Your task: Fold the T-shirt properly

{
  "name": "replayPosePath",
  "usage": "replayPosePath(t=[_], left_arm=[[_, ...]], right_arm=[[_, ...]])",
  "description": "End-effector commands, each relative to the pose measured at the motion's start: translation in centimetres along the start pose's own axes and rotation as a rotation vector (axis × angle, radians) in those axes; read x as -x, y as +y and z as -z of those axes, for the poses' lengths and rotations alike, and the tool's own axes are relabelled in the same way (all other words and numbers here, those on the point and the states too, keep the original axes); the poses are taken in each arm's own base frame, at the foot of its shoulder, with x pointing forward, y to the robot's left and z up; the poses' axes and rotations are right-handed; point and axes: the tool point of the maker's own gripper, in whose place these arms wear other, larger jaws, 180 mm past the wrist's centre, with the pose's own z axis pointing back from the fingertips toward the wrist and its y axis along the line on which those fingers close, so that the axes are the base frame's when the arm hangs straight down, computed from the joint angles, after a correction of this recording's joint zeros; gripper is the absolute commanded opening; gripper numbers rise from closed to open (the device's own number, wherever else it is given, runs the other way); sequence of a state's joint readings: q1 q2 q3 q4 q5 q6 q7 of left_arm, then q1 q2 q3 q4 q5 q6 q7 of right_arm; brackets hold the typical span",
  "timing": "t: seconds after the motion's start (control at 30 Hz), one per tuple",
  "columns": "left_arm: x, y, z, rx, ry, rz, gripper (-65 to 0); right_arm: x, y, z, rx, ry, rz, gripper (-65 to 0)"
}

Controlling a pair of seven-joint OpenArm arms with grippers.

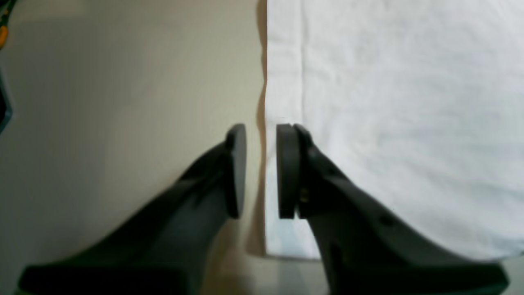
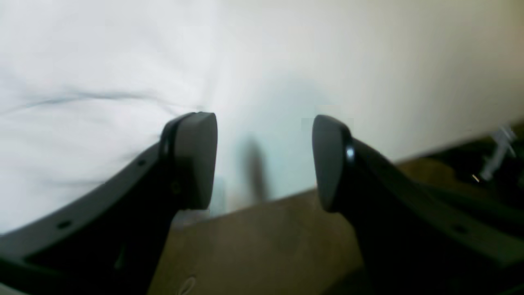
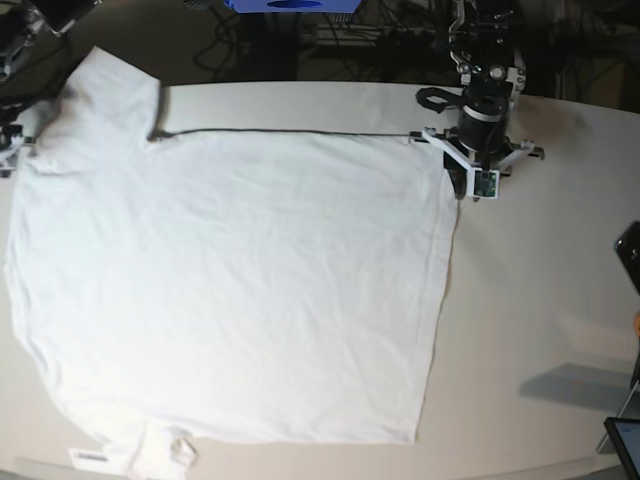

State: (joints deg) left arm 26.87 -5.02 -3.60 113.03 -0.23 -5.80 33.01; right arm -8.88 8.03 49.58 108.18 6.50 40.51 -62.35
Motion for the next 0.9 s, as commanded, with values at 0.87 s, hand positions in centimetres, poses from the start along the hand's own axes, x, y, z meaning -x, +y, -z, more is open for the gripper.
replayPosePath(t=[0.87], left_arm=[[-0.8, 1.6, -0.4, -0.043, -0.041, 0.008, -50.6]], right_arm=[[2.9, 2.3, 3.5, -0.292, 0.071, 0.296, -14.2]])
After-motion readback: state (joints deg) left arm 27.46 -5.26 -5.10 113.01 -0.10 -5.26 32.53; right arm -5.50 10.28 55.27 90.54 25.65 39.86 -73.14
